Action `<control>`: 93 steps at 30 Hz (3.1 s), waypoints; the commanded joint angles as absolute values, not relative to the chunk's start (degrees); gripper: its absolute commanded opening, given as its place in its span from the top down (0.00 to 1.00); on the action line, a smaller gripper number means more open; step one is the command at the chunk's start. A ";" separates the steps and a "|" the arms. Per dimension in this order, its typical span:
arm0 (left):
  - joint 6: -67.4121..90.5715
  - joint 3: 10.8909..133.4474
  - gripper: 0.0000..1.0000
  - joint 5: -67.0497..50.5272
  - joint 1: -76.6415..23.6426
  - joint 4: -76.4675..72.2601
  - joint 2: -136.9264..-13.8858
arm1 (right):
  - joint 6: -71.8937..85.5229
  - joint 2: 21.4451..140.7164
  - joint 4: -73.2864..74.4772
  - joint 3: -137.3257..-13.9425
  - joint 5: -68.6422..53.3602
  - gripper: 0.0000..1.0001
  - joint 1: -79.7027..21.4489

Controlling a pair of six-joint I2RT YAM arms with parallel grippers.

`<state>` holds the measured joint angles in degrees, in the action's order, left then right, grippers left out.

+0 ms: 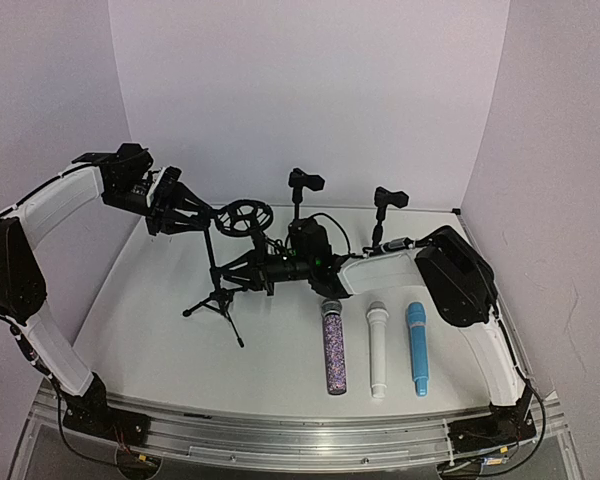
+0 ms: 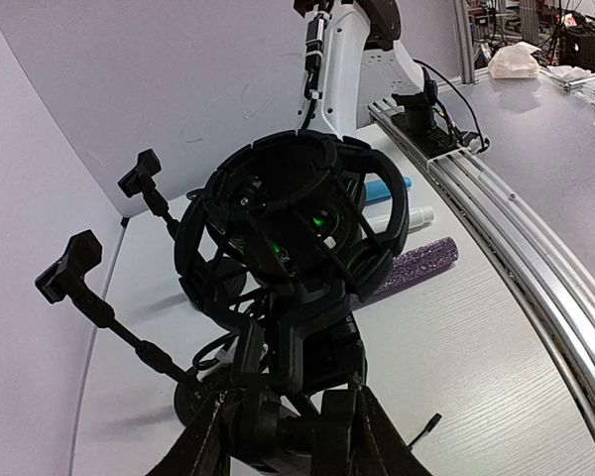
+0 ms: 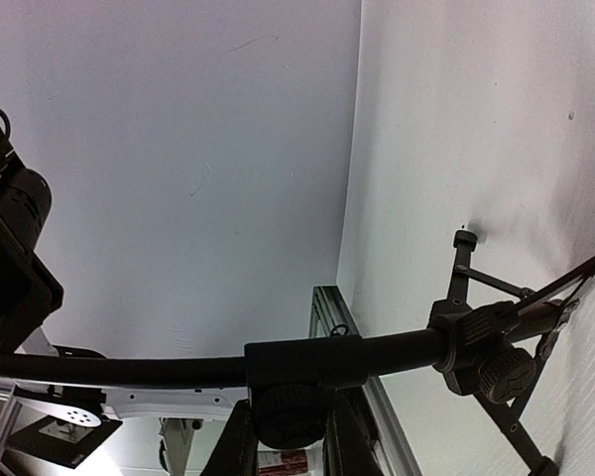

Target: Attach the microphones to the stand

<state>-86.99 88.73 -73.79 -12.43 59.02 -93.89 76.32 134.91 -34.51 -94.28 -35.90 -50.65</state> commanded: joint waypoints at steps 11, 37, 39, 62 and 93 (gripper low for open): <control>-87.93 88.06 1.00 -73.89 -12.80 56.91 -93.01 | 114.67 140.64 -44.54 -93.04 -31.97 1.00 -50.25; -88.20 87.02 1.00 -74.01 -12.80 56.79 -92.65 | 130.38 139.52 -46.44 -90.78 -30.59 0.75 -50.22; -88.26 87.04 1.00 -74.01 -12.81 56.89 -92.69 | 129.66 139.25 -46.46 -90.76 -30.87 0.62 -49.87; -86.00 85.95 1.00 -73.78 -12.82 57.05 -93.22 | 53.00 115.69 47.16 -99.07 -13.50 0.37 -46.30; -83.13 84.45 0.43 -74.04 -12.77 56.64 -91.74 | 42.55 126.77 59.88 -100.54 3.53 0.38 -50.61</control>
